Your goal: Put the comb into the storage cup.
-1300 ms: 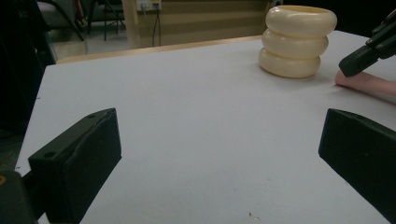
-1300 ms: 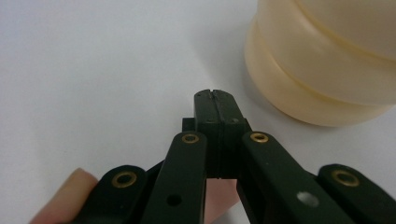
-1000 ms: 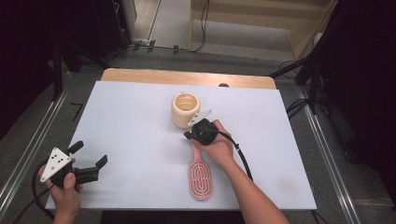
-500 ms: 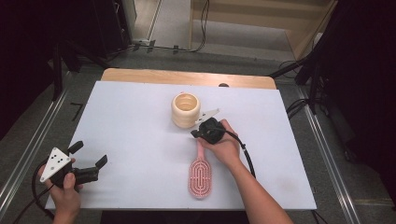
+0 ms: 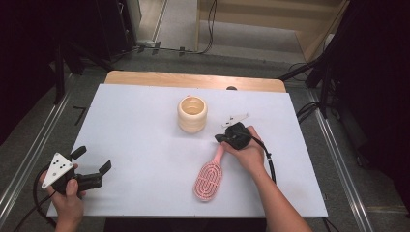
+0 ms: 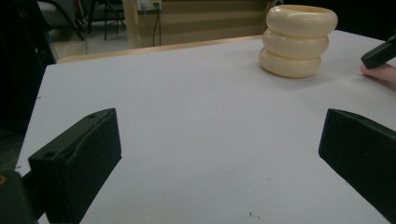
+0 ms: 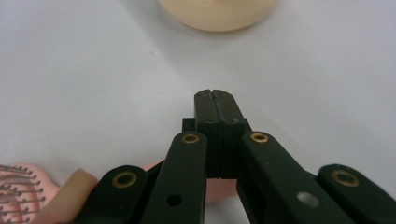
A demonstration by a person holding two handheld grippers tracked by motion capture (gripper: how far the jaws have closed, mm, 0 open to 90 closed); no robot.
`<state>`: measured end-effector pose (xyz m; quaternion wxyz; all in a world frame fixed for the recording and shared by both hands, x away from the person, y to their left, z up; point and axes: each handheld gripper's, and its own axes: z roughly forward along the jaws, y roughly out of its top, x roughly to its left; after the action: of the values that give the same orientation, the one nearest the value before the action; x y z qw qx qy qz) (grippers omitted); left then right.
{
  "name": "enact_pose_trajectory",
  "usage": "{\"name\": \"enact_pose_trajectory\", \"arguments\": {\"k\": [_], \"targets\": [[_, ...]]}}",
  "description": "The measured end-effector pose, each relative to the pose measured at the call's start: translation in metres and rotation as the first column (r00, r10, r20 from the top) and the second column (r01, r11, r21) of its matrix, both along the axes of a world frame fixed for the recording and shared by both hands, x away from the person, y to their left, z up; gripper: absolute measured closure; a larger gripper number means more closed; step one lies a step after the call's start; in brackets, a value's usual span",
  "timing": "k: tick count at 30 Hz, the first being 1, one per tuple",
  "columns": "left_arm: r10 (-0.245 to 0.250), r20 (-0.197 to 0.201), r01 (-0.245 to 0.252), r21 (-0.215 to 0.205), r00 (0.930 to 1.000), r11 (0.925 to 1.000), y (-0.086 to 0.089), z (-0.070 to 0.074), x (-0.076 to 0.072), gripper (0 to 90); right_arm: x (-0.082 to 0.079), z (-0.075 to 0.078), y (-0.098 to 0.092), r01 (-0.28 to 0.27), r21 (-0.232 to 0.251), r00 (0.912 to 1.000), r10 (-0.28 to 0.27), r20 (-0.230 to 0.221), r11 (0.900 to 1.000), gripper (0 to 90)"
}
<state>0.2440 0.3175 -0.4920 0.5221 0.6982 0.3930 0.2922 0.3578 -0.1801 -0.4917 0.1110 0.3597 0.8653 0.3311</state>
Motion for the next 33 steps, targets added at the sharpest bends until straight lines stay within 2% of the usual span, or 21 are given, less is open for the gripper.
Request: {"name": "enact_pose_trajectory", "arguments": {"k": [8,15,17,20,28,33], "targets": [[0.003,0.0,-0.003,0.001,1.0,1.0,0.0,0.0,0.0,0.0,-0.01,0.0,-0.024,0.043,-0.001,0.9991,-0.043,0.001,0.999,87.9],[0.004,0.0,-0.004,0.002,1.0,1.0,0.0,0.0,0.0,0.0,-0.019,-0.002,-0.038,0.054,0.006,0.9985,-0.054,0.001,0.998,87.9],[0.004,0.0,-0.004,0.002,1.0,1.0,0.0,0.0,0.0,0.0,-0.026,-0.001,-0.042,0.057,-0.018,0.9983,-0.057,0.008,0.998,87.9],[0.004,0.0,-0.004,0.001,1.0,1.0,-0.001,0.0,0.0,0.0,-0.029,-0.001,-0.045,0.048,-0.028,0.9988,-0.047,0.013,0.998,87.9],[0.006,0.001,-0.006,0.003,1.0,1.0,-0.001,0.0,0.0,0.0,-0.046,-0.002,-0.061,0.067,-0.005,0.9976,-0.067,-0.016,0.998,87.9],[0.006,0.001,-0.006,0.004,1.0,1.0,-0.001,0.0,0.0,0.0,-0.055,-0.003,-0.065,0.051,-0.015,0.9982,-0.051,-0.032,0.999,87.9]]}}
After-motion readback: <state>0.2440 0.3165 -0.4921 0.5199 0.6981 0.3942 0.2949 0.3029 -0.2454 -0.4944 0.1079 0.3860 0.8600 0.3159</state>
